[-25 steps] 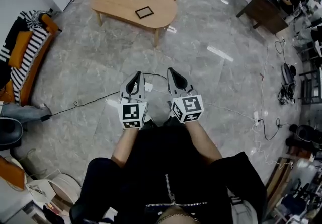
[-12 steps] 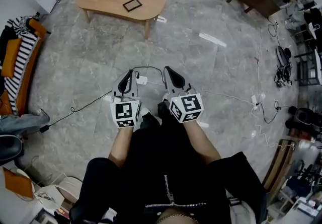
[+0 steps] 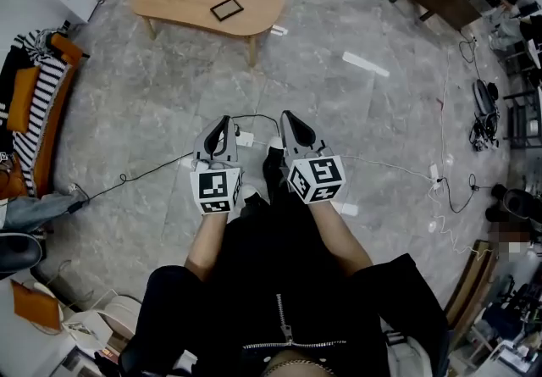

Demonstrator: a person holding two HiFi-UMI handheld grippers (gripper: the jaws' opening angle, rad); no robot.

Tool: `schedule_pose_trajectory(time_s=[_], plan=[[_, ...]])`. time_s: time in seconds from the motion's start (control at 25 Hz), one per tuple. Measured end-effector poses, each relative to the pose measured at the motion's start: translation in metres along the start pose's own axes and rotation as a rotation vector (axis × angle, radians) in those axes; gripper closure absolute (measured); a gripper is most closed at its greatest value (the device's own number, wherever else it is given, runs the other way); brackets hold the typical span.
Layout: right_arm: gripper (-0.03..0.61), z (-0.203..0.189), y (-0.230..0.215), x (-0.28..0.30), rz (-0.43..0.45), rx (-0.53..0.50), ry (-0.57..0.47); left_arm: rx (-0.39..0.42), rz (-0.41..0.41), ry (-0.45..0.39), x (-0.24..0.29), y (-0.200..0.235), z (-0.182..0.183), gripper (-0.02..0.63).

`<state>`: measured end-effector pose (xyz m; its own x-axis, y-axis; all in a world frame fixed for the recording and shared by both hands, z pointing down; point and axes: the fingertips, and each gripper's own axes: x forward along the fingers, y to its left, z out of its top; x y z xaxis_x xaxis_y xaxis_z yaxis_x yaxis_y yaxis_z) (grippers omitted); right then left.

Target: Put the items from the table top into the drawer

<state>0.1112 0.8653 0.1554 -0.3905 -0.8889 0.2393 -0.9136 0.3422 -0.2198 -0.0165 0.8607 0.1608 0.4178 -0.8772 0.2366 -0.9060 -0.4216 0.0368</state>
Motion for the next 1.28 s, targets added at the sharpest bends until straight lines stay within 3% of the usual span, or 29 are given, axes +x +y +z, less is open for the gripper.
schedule_pose_trajectory(time_s=[0.52, 0.88, 1.28], plan=[[0.571, 0.047, -0.045, 0.107, 0.099, -0.014, 0.017, 0.03, 0.033, 0.015, 0.111, 0.028, 0.04, 0.598], [0.571, 0.071, -0.074, 0.16, 0.204, -0.081, 0.045, -0.008, 0.093, 0.049, 0.178, 0.036, 0.052, 0.598], [0.571, 0.09, -0.116, 0.189, 0.207, -0.053, 0.046, 0.016, 0.104, 0.058, 0.233, 0.038, 0.073, 0.598]])
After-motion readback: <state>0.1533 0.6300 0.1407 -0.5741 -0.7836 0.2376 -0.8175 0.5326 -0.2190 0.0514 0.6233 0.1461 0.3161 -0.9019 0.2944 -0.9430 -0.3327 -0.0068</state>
